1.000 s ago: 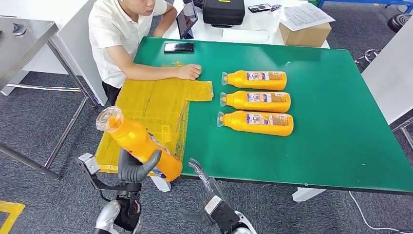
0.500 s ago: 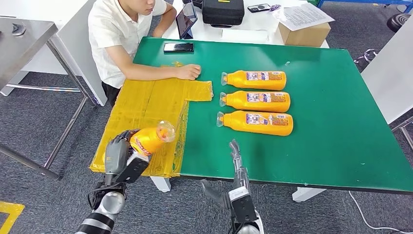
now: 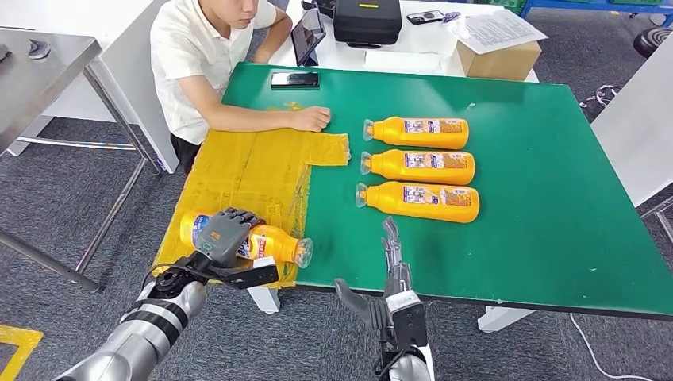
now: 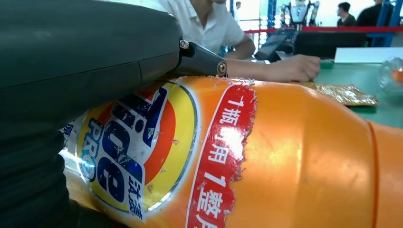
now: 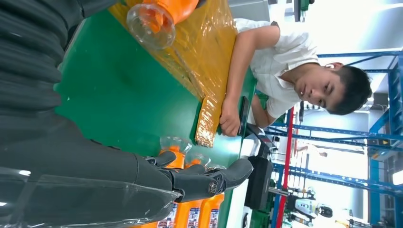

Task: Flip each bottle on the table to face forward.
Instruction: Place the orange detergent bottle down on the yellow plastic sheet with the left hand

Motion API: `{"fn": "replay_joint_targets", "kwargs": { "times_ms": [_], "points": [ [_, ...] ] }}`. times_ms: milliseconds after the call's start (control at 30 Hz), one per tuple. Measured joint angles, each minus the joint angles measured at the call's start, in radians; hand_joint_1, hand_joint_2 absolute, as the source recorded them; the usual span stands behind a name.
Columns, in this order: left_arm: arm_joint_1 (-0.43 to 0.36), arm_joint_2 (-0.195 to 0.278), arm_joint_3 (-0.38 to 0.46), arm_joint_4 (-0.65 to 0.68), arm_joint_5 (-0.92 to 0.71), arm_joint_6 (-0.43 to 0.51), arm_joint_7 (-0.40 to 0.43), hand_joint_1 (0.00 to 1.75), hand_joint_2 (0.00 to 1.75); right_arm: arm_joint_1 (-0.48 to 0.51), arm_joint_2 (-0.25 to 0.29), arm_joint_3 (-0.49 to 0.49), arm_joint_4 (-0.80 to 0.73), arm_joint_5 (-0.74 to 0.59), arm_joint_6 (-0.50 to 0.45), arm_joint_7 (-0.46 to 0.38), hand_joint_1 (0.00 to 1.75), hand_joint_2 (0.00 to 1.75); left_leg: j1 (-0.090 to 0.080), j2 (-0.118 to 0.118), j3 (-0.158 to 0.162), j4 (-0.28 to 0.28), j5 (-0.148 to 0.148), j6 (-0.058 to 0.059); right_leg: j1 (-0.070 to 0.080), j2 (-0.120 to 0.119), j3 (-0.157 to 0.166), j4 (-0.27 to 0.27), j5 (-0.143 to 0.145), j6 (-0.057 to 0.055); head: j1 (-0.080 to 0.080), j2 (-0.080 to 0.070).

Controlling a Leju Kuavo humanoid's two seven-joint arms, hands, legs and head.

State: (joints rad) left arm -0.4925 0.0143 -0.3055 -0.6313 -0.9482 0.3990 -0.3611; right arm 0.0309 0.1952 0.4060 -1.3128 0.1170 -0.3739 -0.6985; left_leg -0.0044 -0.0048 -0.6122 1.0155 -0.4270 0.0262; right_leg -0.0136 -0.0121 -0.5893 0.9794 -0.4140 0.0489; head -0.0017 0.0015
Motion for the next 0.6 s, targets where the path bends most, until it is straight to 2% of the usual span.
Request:
{"fn": "replay_joint_targets", "kwargs": {
  "times_ms": [33,67,200,400,433,533,567,600],
  "points": [
    [-0.011,-0.001,-0.002,0.015,0.008,-0.013,-0.004,1.33,1.75,-0.001,0.002,0.0,0.005,-0.005,0.0,0.0,0.0,1.75,0.0,0.0,0.001,0.0,0.0,0.0,0.0,0.0,0.0,0.0,0.0,-0.001,0.0,0.0],
    [-0.023,-0.002,-0.003,0.028,0.02,-0.031,-0.005,1.31,1.75,-0.002,0.004,0.0,0.01,-0.01,-0.001,0.0,0.0,1.75,0.0,0.0,0.002,0.0,0.0,0.0,0.0,0.0,0.0,0.0,-0.001,-0.001,0.0,0.0],
    [-0.064,-0.009,-0.002,0.07,0.066,-0.109,0.001,1.31,1.75,-0.004,0.009,-0.002,0.032,-0.026,-0.005,0.0,0.0,1.75,0.0,0.0,0.006,0.0,0.0,-0.001,0.0,0.0,0.003,0.0,-0.001,-0.002,0.0,0.0],
    [-0.084,-0.015,-0.002,0.097,0.075,-0.125,0.002,1.31,1.75,-0.005,0.014,-0.006,0.051,-0.03,-0.006,0.0,0.0,1.75,0.0,0.0,0.009,0.0,0.002,-0.002,0.0,0.0,0.009,0.0,0.002,0.0,0.0,0.0],
    [-0.085,-0.015,-0.002,0.099,0.075,-0.125,0.002,1.14,1.75,-0.005,0.014,-0.006,0.053,-0.03,-0.006,0.0,0.0,1.75,0.0,0.0,0.009,0.0,0.002,-0.002,0.0,0.0,0.009,0.0,0.002,0.0,0.0,0.0],
    [-0.088,-0.016,-0.002,0.105,0.077,-0.126,0.002,0.17,1.75,-0.005,0.016,-0.008,0.058,-0.031,-0.006,0.0,0.0,1.75,0.0,0.0,0.009,0.0,0.002,-0.002,0.0,0.0,0.009,0.0,0.001,-0.001,0.0,0.0],
    [-0.088,-0.017,-0.002,0.106,0.082,-0.13,0.003,0.0,1.75,-0.005,0.016,-0.008,0.06,-0.031,-0.006,0.0,0.0,1.75,0.0,0.0,0.009,0.0,0.002,-0.002,0.0,0.0,0.009,0.0,0.001,-0.001,0.0,0.0],
    [-0.089,-0.017,0.0,0.108,0.094,-0.141,0.003,0.0,1.75,-0.005,0.016,-0.009,0.062,-0.031,-0.006,0.0,0.0,1.75,0.0,0.0,0.009,0.0,0.002,-0.002,0.0,0.0,0.009,0.0,0.001,-0.001,0.0,0.0]
  ]
}}
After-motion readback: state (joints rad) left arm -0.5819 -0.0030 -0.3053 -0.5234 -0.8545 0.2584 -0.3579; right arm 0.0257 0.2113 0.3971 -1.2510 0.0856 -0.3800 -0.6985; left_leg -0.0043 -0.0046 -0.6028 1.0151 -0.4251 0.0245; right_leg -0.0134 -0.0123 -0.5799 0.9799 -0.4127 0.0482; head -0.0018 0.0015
